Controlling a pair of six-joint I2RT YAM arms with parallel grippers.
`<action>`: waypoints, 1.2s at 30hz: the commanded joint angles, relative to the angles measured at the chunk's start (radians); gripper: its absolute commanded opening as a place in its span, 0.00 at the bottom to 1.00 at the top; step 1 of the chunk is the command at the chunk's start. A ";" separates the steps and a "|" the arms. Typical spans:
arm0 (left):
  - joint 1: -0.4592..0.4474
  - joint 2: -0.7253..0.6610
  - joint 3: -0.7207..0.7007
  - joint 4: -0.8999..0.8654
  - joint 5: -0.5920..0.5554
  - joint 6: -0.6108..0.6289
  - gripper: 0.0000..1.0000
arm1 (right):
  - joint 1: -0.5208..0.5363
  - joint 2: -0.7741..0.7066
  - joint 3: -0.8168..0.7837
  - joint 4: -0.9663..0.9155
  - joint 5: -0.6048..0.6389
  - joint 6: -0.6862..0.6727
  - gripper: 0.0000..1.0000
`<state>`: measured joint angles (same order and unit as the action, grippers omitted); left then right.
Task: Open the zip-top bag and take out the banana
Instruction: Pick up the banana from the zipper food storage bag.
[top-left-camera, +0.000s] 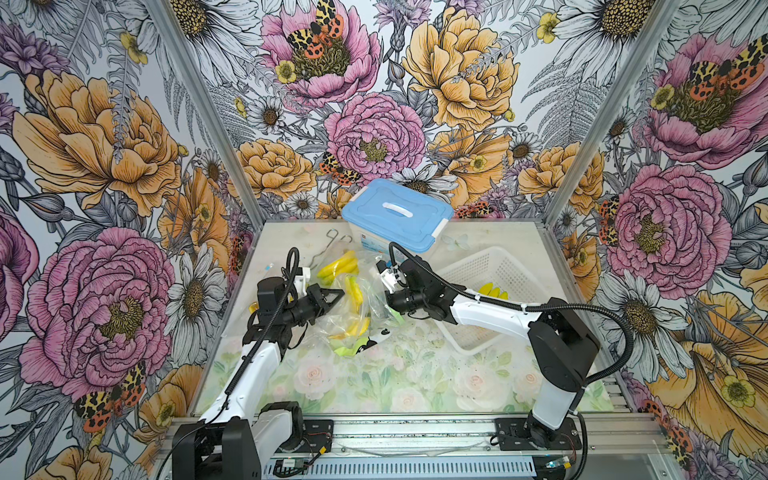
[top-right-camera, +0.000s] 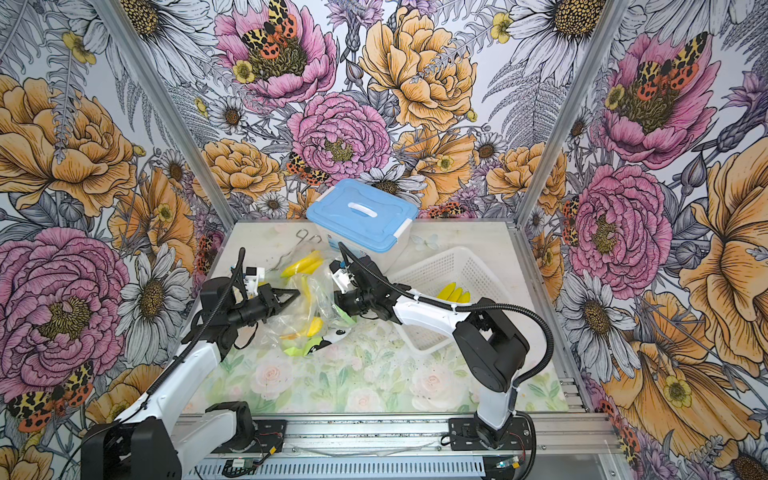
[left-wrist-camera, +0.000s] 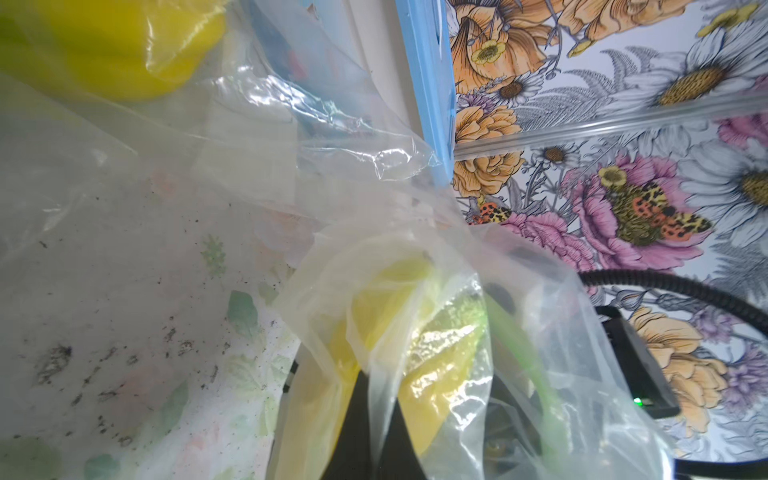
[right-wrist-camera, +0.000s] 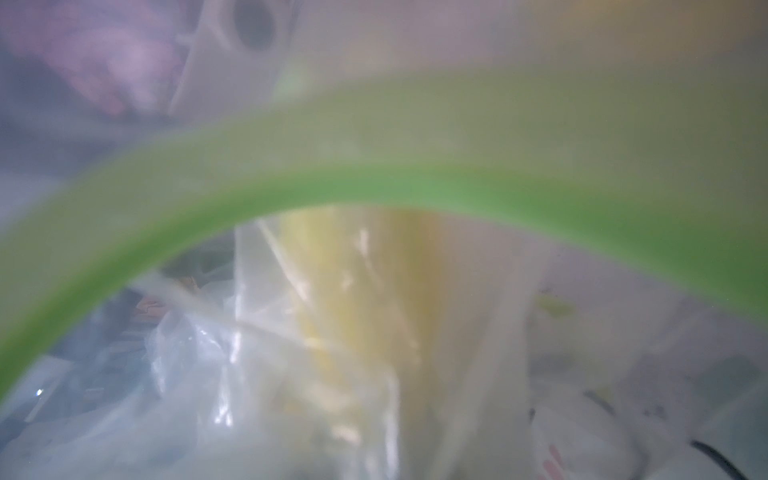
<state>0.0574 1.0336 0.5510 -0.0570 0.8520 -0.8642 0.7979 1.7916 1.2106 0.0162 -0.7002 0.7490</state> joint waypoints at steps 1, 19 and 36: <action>0.016 -0.013 0.041 -0.071 -0.036 0.063 0.00 | 0.000 -0.061 -0.015 0.003 0.033 0.002 0.03; 0.109 0.028 0.132 -0.270 -0.254 0.119 0.00 | -0.112 -0.271 -0.273 -0.048 0.231 0.044 0.03; 0.153 0.042 0.107 -0.441 -0.387 0.170 0.00 | -0.239 -0.463 -0.397 -0.103 0.451 0.043 0.04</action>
<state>0.1902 1.0714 0.6621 -0.4557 0.5304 -0.7319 0.5930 1.3975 0.8261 -0.0666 -0.3519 0.7898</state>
